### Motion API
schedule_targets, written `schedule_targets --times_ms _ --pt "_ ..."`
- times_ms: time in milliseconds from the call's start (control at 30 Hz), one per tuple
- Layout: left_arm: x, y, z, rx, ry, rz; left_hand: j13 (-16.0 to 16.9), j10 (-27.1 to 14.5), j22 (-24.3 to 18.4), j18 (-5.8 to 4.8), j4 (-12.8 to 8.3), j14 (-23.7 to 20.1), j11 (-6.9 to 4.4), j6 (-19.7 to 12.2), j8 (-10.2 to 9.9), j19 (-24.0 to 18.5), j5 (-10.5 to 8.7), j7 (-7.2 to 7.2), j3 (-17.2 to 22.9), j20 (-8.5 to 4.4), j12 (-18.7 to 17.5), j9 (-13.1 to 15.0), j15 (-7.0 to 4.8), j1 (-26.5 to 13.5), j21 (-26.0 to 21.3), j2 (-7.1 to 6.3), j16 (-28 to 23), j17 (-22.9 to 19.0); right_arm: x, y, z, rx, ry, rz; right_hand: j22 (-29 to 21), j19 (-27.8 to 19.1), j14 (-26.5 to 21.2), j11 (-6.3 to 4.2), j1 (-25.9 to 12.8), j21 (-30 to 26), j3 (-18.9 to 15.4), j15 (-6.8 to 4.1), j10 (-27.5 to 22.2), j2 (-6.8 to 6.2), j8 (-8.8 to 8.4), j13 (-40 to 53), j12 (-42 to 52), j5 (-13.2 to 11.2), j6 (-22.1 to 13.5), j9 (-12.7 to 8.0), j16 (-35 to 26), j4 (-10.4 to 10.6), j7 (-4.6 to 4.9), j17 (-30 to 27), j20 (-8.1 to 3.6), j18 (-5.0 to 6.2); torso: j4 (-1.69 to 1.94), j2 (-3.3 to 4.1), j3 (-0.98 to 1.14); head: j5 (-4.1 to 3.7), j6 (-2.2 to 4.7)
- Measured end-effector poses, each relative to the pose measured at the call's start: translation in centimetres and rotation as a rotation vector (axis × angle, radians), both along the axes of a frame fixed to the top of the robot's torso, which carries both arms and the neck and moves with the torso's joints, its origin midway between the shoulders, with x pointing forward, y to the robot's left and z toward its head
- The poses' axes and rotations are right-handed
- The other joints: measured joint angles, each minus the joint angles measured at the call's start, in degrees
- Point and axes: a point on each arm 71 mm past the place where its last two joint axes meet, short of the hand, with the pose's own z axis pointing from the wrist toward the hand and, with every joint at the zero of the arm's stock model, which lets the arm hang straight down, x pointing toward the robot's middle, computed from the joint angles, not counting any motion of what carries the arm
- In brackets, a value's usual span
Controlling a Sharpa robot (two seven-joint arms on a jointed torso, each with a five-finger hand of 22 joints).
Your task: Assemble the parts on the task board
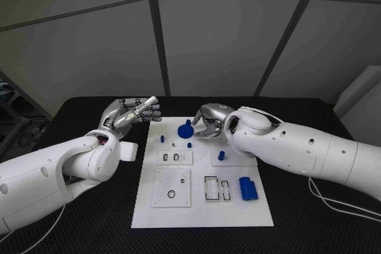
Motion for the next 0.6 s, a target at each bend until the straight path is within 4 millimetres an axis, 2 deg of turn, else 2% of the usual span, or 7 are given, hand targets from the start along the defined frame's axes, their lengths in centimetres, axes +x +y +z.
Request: schedule_targets --times_ms 100,200,433,600 --pt "0.0 0.0 0.0 0.000 0.000 0.000 0.00 0.00 0.00 0.00 0.00 0.00 0.00 0.00 0.00 0.00 0.00 0.00 0.00 0.00 0.00 0.00 0.00 0.00 0.00 0.00 0.00 0.00 -0.4 -1.3 0.6 0.048 -0.036 -0.006 -1.10 -0.25 0.00 0.15 0.35 -0.30 0.31 0.00 -0.17 0.35 0.00 0.00 -0.43 0.49 0.71 0.00 0.00 -0.31 0.08 0.00 0.25 0.00 -0.01 0.01 0.02 0.00 -0.07" --pt "0.0 0.1 0.0 0.001 0.000 0.001 0.00 0.00 0.00 0.00 0.00 0.00 0.00 0.00 0.00 0.00 0.00 0.00 0.00 0.00 0.00 0.00 0.00 0.00 0.00 0.00 0.00 0.05 -0.7 -3.6 1.1 0.106 -0.053 -0.026 -2.43 -1.21 0.00 0.61 0.35 -1.12 0.47 0.00 -0.72 0.35 0.09 -0.62 -1.41 0.61 1.62 0.00 -0.08 -0.47 0.10 0.00 0.34 -0.01 -0.10 -0.01 0.03 0.00 -0.10" --pt "0.0 0.2 -0.1 0.002 0.001 0.003 0.02 0.00 -0.15 0.00 -0.16 0.00 0.00 0.21 0.00 0.00 0.00 0.21 -0.16 0.00 0.00 0.00 0.00 0.00 -0.24 0.00 -0.22 0.10 -1.0 -10.3 1.4 0.187 -0.015 -0.105 -5.32 -2.90 0.01 0.50 1.46 -2.70 0.40 0.43 -2.82 -0.11 0.47 -3.43 -4.27 0.13 3.49 0.04 -0.67 -1.84 0.20 0.00 0.62 -0.01 -0.41 -0.08 -0.01 -0.41 0.12" --pt "0.0 0.1 -0.2 0.000 0.003 0.000 0.07 0.00 -0.23 0.00 -0.16 0.00 0.00 0.21 0.00 0.00 0.00 0.21 -0.16 0.00 0.00 0.00 0.00 -0.24 -0.24 0.24 -0.22 0.10 -1.0 -14.2 1.3 0.204 0.007 -0.133 -5.75 -3.08 0.01 0.70 2.80 -3.10 0.61 0.43 -3.02 -0.28 0.47 -3.87 -4.58 0.53 3.68 -0.09 -0.89 -2.67 0.39 -0.01 0.43 -0.01 -0.56 -0.08 0.09 -0.59 0.87"
